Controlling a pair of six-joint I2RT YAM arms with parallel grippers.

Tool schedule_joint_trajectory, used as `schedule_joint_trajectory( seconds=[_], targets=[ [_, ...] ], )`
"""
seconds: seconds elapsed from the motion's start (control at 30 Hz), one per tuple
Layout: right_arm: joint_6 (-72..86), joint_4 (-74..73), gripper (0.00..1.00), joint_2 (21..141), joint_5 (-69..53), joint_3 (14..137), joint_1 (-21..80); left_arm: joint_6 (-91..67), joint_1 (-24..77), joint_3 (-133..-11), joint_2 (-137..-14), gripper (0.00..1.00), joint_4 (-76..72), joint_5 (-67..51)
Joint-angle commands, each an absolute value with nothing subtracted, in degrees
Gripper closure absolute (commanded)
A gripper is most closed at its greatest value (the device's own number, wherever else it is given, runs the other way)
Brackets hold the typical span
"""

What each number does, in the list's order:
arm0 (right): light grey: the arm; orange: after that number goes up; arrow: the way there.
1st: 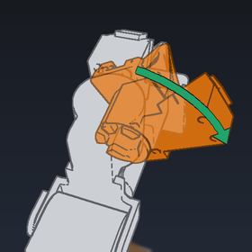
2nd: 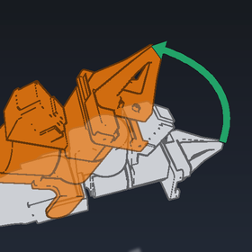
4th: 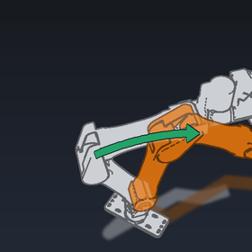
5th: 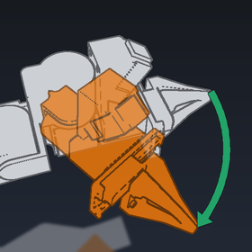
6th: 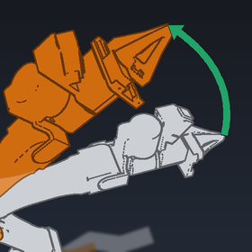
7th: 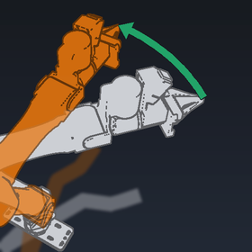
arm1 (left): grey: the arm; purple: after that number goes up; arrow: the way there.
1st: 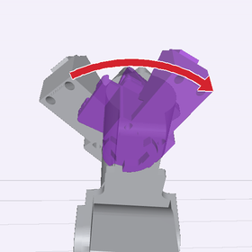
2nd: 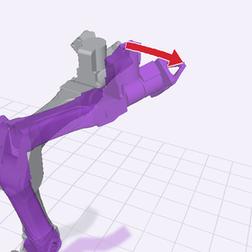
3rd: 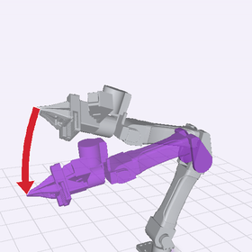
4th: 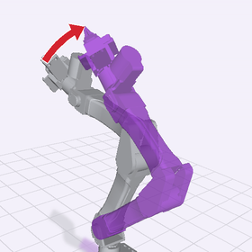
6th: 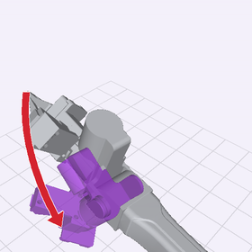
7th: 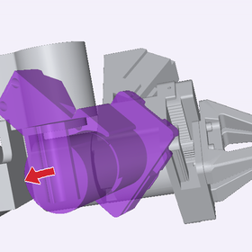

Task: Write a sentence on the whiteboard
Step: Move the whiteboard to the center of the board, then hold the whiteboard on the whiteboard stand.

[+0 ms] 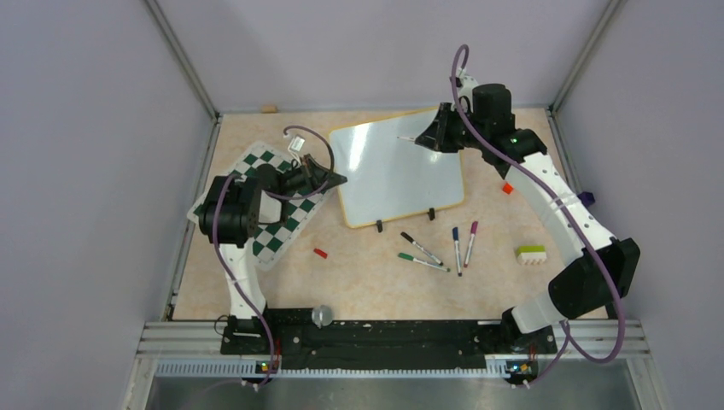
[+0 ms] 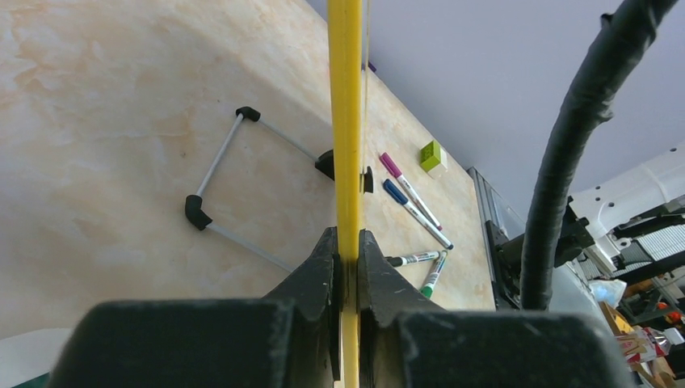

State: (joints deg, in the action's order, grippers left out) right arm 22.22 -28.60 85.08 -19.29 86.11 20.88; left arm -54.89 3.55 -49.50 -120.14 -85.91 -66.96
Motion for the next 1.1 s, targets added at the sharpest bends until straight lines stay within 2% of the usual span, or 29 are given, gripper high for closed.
schedule_joint_trajectory(
  seconds=[0.0, 0.23, 0.33, 0.47, 0.53, 0.6, 0.63, 1.07],
  targets=[
    [21.3, -27.9, 1.00, 82.5, -18.0, 87.7, 21.2, -55.9, 6.5, -48.6, -121.4, 1.00, -92.7, -70.2],
    [20.3, -27.8, 1.00, 82.6, -17.2, 88.6, 21.2, -51.8, 7.7, -47.4, -119.7, 1.00, -88.2, -65.1],
    [20.2, -27.2, 1.00, 82.7, -17.1, 88.4, 21.3, -45.6, 8.3, -44.9, -116.2, 1.00, -78.4, -60.2],
    [20.2, -26.5, 1.00, 82.9, -18.0, 88.5, 21.3, -37.7, 9.0, -46.7, -113.2, 1.00, -65.8, -61.9],
    [20.1, -26.2, 1.00, 83.1, -18.5, 88.4, 21.3, -40.3, 9.0, -48.0, -115.9, 1.00, -73.0, -66.5],
    [19.9, -26.1, 1.00, 83.5, -18.7, 88.6, 21.5, -47.4, 9.0, -47.6, -119.5, 1.00, -89.0, -68.9],
    [19.7, -26.0, 1.00, 83.7, -18.7, 88.7, 21.7, -50.6, 8.8, -47.6, -121.0, 1.00, -92.3, -68.8],
    [14.3, -25.8, 1.00, 86.4, -5.7, 92.3, 32.4, -50.5, 9.0, -43.8, -120.0, 1.00, -92.8, -64.7]
  ],
)
